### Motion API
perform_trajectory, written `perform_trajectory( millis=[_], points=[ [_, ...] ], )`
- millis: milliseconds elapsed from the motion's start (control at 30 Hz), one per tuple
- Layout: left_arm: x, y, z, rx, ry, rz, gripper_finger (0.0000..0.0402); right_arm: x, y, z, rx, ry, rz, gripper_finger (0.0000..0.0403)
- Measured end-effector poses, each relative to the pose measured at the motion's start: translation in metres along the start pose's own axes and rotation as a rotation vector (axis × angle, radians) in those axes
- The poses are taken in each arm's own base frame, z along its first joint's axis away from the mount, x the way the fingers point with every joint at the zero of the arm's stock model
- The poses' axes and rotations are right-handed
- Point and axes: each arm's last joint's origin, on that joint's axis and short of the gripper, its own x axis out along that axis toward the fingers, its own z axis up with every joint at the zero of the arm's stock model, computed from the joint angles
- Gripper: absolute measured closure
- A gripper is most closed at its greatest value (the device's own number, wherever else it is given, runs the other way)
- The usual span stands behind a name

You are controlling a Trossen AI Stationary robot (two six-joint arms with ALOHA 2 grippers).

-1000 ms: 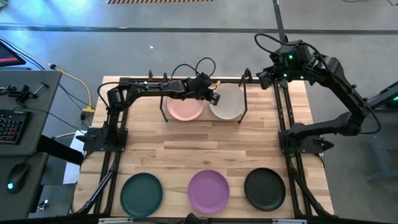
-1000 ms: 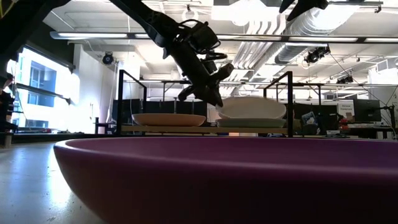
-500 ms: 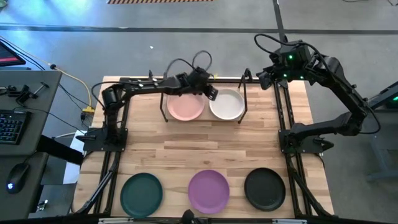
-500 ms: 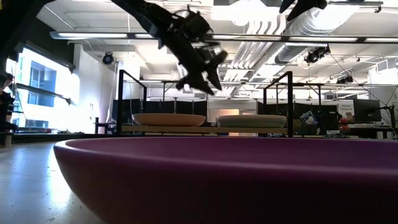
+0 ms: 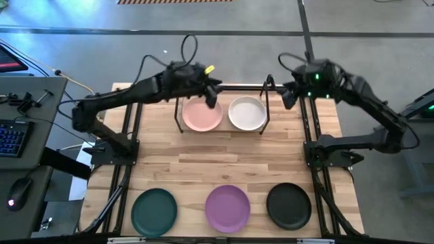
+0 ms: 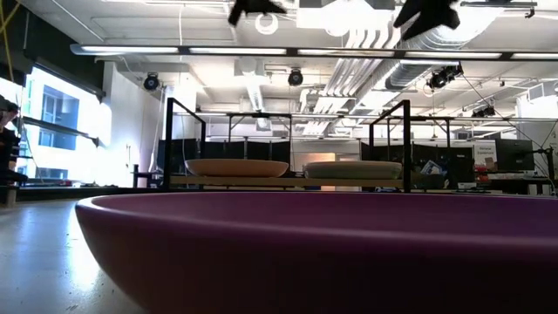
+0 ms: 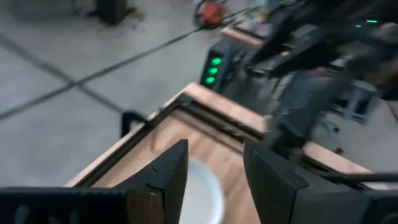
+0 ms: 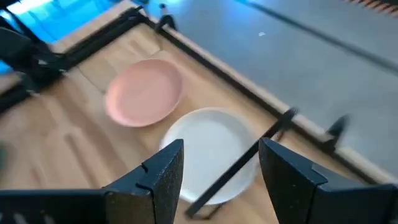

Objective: Place and stack plates onto a shelf
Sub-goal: Stack the black plate on top of the light orange plate on the shelf

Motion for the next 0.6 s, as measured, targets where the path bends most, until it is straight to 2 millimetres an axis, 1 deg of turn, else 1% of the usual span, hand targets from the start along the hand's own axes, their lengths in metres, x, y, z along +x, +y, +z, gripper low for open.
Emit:
perform_trajectory(
  millis=[67, 133, 200, 267, 367, 467, 600],
  points=[
    [-0.018, -0.017, 0.001, 0.042, -0.029, -0.041, 0.0257, 0.008, 0.001, -0.021, 0.031, -0.030, 0.081, 0.0213],
    [-0.034, -0.030, -0.002, 0.056, -0.094, -0.097, 0.0257, 0.015, 0.004, -0.039, 0.069, -0.071, 0.178, 0.0213],
    [-0.050, -0.037, -0.010, 0.043, -0.151, -0.157, 0.0257, 0.020, 0.007, -0.054, 0.103, -0.121, 0.271, 0.0213],
    [-0.065, -0.040, -0.023, 0.008, -0.197, -0.208, 0.0257, 0.024, 0.011, -0.065, 0.132, -0.175, 0.349, 0.0213],
    [-0.086, -0.037, -0.046, -0.060, -0.238, -0.262, 0.0257, 0.028, 0.019, -0.073, 0.157, -0.241, 0.449, 0.0213],
    [-0.103, -0.033, -0.068, -0.108, -0.263, -0.293, 0.0257, 0.033, 0.028, -0.076, 0.135, -0.295, 0.525, 0.0213],
    [-0.119, -0.028, -0.091, -0.124, -0.300, -0.299, 0.0257, 0.042, 0.038, -0.078, 0.084, -0.348, 0.548, 0.0213]
  ],
)
